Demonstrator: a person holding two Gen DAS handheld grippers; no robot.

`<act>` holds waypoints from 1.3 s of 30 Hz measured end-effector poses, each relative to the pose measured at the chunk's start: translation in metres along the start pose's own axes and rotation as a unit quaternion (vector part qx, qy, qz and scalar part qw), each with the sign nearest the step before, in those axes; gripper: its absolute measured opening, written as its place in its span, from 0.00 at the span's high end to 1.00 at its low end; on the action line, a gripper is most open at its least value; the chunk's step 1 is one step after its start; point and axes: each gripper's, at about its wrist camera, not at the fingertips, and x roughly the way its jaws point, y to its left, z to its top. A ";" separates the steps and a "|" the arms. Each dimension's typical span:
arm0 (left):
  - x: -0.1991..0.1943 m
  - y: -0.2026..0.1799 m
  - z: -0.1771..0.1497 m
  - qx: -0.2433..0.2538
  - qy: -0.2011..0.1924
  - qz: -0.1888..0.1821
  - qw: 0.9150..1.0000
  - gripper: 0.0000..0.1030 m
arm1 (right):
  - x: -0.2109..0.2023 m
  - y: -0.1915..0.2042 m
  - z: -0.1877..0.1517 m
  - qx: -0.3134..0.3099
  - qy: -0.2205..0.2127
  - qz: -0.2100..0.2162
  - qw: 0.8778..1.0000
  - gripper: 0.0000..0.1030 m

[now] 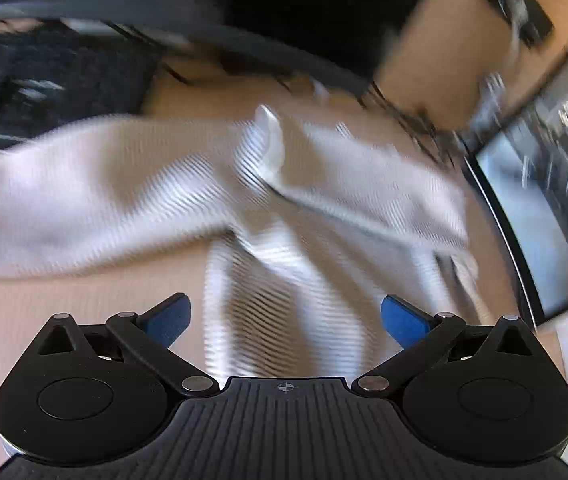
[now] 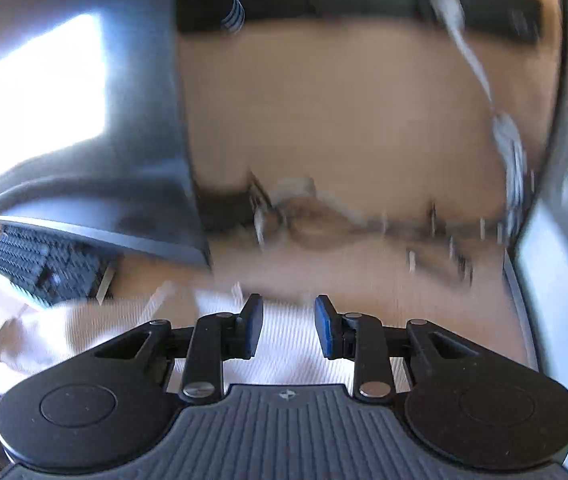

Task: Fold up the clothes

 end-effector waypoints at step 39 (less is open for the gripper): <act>-0.137 -0.030 0.087 0.121 -0.178 0.036 0.976 0.95 | -0.055 0.189 -0.075 -0.216 -0.156 0.224 0.938 0.43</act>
